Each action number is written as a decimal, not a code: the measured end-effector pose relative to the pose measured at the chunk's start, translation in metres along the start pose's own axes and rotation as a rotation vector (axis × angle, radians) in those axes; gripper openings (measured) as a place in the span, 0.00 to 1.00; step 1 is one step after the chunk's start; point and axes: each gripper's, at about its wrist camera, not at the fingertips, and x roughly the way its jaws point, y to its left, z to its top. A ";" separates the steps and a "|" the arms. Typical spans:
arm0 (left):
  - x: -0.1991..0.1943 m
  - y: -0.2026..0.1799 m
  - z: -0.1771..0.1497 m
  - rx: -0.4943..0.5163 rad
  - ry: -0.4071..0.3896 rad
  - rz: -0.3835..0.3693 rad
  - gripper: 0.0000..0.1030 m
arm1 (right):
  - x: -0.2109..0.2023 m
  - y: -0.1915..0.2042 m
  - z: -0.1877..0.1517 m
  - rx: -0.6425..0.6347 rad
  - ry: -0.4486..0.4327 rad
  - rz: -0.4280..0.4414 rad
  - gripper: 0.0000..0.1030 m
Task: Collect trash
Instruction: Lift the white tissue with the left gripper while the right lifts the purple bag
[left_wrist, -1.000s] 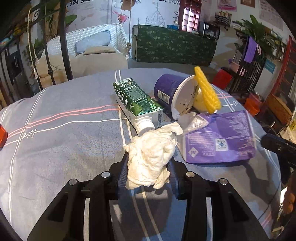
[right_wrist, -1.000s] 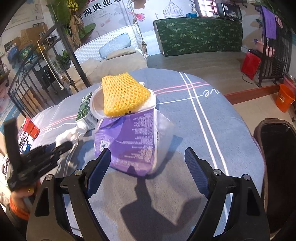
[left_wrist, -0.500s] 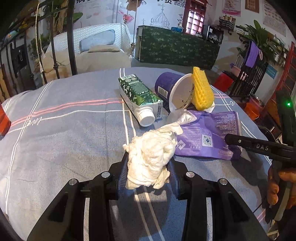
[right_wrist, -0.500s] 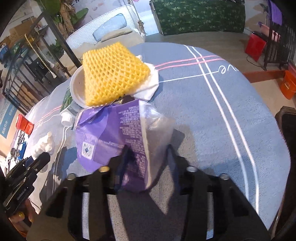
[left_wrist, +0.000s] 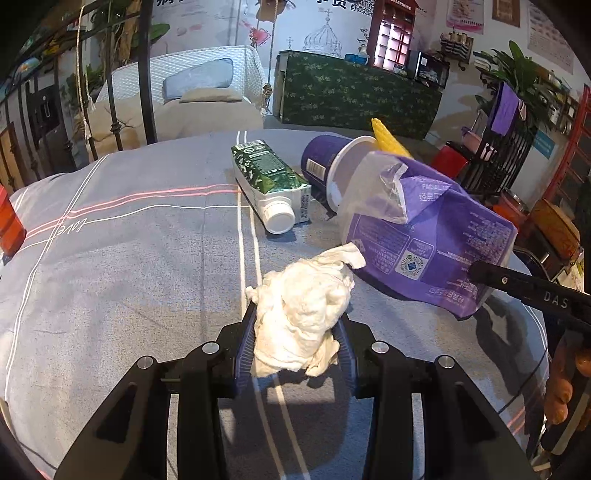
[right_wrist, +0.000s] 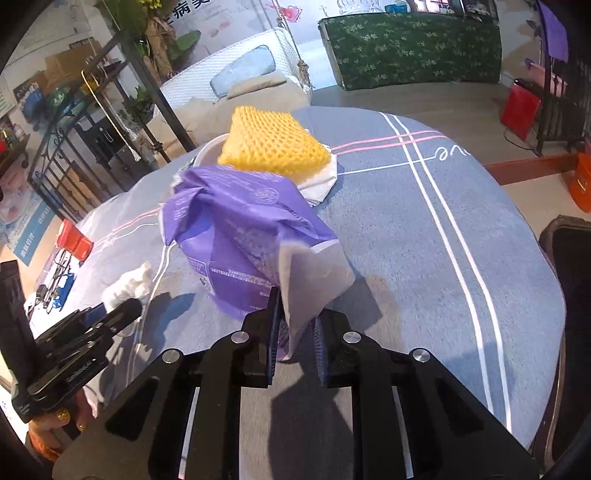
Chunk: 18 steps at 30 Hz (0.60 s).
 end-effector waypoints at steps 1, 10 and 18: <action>-0.001 -0.002 0.000 0.001 0.000 -0.002 0.37 | -0.003 -0.001 -0.002 0.002 -0.003 0.002 0.16; -0.006 -0.013 -0.006 0.022 0.000 -0.022 0.37 | -0.039 -0.006 -0.019 -0.002 -0.062 -0.020 0.15; -0.015 -0.037 -0.012 0.052 -0.014 -0.046 0.37 | -0.070 -0.018 -0.033 0.008 -0.118 -0.046 0.14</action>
